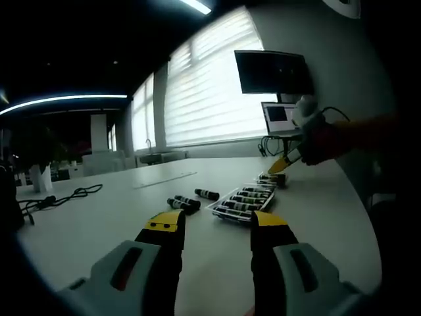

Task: Grip medicine bottles put into box

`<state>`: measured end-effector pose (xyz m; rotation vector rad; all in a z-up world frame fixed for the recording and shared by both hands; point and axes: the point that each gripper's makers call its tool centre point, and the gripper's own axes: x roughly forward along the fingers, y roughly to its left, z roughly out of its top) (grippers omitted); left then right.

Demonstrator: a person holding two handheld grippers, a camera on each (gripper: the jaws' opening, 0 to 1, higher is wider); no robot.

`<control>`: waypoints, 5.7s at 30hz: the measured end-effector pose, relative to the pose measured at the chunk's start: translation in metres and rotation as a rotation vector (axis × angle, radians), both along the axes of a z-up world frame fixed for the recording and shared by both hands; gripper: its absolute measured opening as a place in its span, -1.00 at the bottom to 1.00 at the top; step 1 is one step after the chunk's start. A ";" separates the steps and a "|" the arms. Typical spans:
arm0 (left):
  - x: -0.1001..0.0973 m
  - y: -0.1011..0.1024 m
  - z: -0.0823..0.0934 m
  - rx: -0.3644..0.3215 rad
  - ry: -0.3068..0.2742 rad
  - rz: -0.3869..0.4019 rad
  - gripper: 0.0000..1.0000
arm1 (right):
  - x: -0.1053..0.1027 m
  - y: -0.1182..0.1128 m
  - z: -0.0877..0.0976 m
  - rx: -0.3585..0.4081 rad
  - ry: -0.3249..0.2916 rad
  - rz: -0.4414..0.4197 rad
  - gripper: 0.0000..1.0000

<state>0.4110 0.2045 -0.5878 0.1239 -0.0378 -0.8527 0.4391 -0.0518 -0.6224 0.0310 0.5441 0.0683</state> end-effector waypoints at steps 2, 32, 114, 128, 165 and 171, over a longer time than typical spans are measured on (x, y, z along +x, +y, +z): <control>0.000 0.000 0.000 0.001 0.001 0.000 -0.35 | 0.001 -0.003 0.000 -0.008 -0.023 -0.009 -1.00; 0.001 -0.001 -0.003 0.014 0.005 -0.001 -0.35 | 0.001 -0.001 -0.001 -0.130 -0.064 0.008 -1.00; -0.004 0.003 0.012 -0.084 -0.011 -0.035 -0.35 | 0.121 0.124 -0.012 0.049 0.178 0.182 -0.70; -0.005 0.004 0.014 -0.107 -0.005 -0.040 -0.35 | 0.119 0.124 -0.024 -0.005 0.233 0.187 -0.78; -0.001 0.005 0.011 -0.094 0.016 -0.016 -0.35 | 0.081 0.105 0.059 0.139 0.027 0.223 -0.86; 0.001 0.007 0.011 -0.106 0.028 -0.012 -0.35 | 0.071 0.086 0.064 0.161 0.007 0.200 -0.86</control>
